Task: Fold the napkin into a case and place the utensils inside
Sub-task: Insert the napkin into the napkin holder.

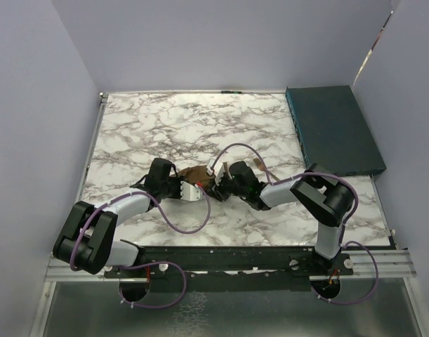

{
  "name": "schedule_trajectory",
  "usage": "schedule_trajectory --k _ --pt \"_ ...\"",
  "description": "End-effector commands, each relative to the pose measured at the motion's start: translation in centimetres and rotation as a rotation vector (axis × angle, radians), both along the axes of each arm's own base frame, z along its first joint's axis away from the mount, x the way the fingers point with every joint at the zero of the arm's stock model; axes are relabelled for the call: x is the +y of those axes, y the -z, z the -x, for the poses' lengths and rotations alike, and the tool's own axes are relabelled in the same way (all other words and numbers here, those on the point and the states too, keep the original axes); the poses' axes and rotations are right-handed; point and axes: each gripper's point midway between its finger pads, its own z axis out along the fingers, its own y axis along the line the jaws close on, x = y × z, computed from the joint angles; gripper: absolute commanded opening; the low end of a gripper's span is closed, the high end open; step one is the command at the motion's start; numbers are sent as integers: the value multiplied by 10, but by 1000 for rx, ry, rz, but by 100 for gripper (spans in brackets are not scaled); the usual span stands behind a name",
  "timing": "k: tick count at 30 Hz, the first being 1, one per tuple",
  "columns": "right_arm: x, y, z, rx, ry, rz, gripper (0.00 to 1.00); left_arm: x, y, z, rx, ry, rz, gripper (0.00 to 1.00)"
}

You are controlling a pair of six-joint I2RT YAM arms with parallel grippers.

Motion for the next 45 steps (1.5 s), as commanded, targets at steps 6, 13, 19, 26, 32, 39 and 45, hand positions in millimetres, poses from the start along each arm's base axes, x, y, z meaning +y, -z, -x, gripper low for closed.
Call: schedule_trajectory --k 6,13,19,26,32,39,45 --pt "-8 10 20 82 -75 123 15 5 16 22 117 2 -11 0" --pt "-4 -1 47 387 -275 250 11 0 -3 22 35 69 3 0" --pt "-8 -15 66 546 -393 196 8 -1 -8 35 -12 160 -10 0" --pt "-11 -15 69 713 -454 178 7 -1 -17 36 -42 155 7 0" --pt "-5 -12 58 774 -439 178 6 -10 -33 35 -40 123 92 8" --pt "-2 -13 47 840 -398 146 4 -10 -38 40 -76 142 98 37" --pt "-7 -1 44 891 -353 143 3 -10 -56 45 -130 174 100 47"
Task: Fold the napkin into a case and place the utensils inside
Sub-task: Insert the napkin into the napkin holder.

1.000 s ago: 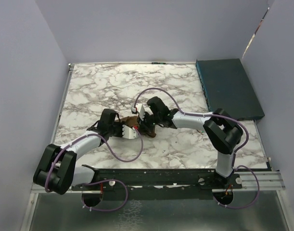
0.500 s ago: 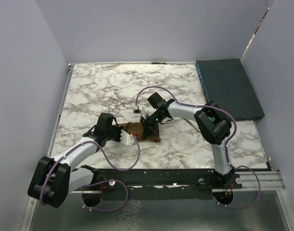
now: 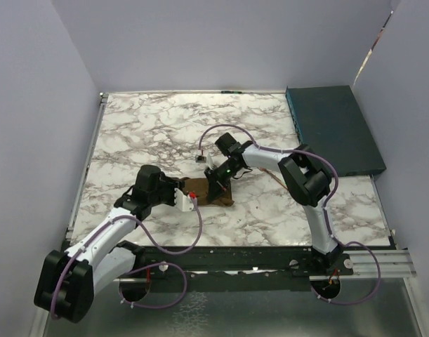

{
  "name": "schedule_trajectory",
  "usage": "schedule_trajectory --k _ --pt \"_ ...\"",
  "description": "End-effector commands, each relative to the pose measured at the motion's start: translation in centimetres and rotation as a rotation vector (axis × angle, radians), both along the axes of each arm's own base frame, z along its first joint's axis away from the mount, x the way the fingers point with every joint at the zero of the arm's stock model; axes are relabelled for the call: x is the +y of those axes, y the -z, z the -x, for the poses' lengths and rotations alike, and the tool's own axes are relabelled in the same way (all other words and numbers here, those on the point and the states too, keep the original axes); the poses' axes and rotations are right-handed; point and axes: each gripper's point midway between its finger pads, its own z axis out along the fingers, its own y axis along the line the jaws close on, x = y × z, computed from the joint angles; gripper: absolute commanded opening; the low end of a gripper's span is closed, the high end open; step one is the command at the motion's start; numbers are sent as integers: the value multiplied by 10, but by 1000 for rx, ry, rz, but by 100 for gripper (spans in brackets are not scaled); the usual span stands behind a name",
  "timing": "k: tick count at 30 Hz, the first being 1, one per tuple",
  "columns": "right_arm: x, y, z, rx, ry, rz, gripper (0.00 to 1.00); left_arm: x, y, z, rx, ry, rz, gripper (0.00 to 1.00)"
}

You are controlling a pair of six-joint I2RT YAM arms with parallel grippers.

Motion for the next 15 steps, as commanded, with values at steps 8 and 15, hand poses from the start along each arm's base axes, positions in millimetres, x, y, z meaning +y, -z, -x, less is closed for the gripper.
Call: schedule_trajectory --k 8,15 --pt "-5 6 3 146 48 -5 3 -1 -3 48 25 176 -34 49" --pt "-5 6 3 166 56 -7 2 -14 -21 56 60 247 10 53"
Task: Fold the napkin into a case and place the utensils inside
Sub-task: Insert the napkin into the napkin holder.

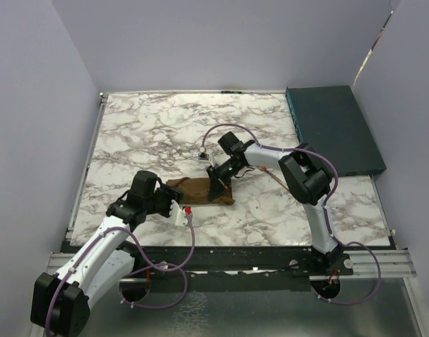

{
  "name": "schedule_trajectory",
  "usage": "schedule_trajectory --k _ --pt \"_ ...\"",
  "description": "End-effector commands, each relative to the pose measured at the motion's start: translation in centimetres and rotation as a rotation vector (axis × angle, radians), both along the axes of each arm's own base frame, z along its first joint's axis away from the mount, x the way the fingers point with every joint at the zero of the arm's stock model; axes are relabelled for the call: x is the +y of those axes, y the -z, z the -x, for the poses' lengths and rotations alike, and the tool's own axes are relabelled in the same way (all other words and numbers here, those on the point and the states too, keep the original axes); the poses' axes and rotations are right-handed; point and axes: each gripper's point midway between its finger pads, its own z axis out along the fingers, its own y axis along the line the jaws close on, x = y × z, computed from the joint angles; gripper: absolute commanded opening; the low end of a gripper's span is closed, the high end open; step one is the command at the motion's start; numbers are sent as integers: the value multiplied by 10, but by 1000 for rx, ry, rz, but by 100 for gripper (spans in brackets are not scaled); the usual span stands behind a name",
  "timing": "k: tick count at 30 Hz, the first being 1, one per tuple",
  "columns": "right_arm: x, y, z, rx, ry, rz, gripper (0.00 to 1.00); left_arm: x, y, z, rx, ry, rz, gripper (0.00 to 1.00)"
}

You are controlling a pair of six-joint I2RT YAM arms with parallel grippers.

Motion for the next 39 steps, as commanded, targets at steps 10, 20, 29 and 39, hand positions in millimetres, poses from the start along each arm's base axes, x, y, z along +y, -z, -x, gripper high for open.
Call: schedule_trajectory --k 10,20,29,39 --pt "0 8 4 88 8 -28 2 -21 22 29 -63 341 -48 46" --pt "0 5 5 85 8 -36 3 -31 16 -5 -77 277 -34 40" --pt "0 4 6 85 2 -43 4 -34 27 -13 -19 249 -63 22" --pt "0 1 7 69 -9 -64 9 -40 14 -37 9 122 -1 0"
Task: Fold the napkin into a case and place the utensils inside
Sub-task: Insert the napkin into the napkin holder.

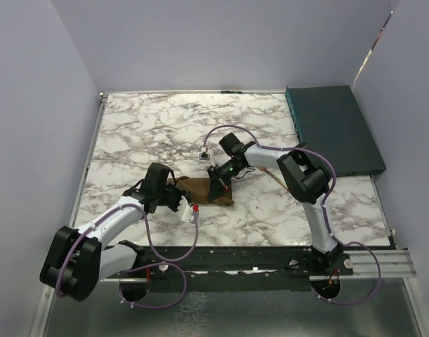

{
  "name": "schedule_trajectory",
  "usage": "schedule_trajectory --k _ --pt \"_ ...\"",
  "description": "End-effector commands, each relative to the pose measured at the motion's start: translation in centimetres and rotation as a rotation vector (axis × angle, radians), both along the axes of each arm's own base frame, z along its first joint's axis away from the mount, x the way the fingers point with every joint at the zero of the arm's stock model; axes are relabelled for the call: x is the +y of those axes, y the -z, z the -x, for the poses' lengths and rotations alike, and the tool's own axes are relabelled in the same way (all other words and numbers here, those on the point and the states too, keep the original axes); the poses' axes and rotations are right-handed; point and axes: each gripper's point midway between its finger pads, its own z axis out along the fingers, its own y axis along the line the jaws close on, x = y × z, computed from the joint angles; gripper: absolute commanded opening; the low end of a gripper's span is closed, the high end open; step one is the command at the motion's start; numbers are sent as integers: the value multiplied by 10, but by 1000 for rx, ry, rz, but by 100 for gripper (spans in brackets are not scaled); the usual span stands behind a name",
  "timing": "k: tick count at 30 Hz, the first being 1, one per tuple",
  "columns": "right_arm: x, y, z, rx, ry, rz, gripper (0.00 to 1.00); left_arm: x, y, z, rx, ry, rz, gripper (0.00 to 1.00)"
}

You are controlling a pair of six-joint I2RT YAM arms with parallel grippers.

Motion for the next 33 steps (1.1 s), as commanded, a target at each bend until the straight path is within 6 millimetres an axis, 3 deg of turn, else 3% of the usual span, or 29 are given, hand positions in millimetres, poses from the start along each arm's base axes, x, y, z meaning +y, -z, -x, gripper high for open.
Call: schedule_trajectory --k 1,6,8,9,24,26,30,33 --pt "-1 -3 4 12 -11 -35 9 -7 -17 -20 -3 -93 65 0" --pt "0 -9 5 5 4 -56 11 -2 -6 -29 63 -201 60 0" --pt "0 -10 4 0 15 -53 26 0 1 -30 90 -228 50 0" --pt "0 -10 3 -5 22 -51 29 1 5 -30 105 -241 43 0" --pt "10 -46 -28 -234 197 -121 32 4 16 -32 254 -437 86 0" --pt "13 -50 -36 -284 216 -143 46 4 17 -31 273 -453 97 0" --pt "19 -60 -41 -314 251 -210 48 4 18 -30 312 -498 115 0" --pt "24 -56 -46 -313 257 -220 48 3 18 -30 331 -523 129 0"
